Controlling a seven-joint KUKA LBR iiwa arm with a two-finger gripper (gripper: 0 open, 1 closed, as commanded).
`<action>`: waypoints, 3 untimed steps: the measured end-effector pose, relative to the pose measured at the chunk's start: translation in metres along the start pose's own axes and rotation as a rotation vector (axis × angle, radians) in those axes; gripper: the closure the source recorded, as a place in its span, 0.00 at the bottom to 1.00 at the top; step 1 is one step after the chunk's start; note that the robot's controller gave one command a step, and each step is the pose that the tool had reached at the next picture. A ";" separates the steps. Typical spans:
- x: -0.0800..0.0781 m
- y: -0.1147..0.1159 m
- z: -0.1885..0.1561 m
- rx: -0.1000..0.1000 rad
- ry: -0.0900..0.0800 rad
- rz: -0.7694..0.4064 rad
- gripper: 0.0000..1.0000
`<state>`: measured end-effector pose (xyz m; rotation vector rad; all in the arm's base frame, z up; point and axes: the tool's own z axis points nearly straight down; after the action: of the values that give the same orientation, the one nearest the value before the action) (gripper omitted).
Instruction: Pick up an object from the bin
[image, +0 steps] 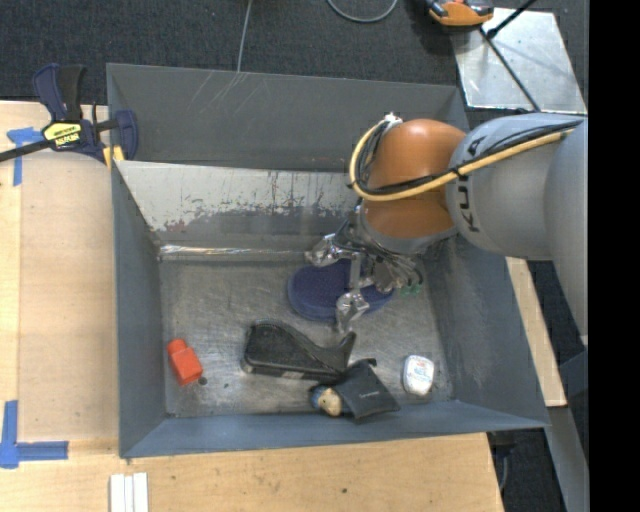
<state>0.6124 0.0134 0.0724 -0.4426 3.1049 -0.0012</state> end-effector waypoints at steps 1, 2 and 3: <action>0.018 0.013 -0.029 -0.001 0.004 0.268 0.00; 0.093 -0.023 -0.045 0.006 -0.017 -0.081 0.00; 0.094 -0.016 -0.035 0.016 -0.041 -0.301 0.00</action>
Offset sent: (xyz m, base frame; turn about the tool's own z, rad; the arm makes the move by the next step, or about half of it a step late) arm -0.0223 0.0078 0.0276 0.2683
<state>0.5269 -0.0284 0.1067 -0.8907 2.9624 -0.0181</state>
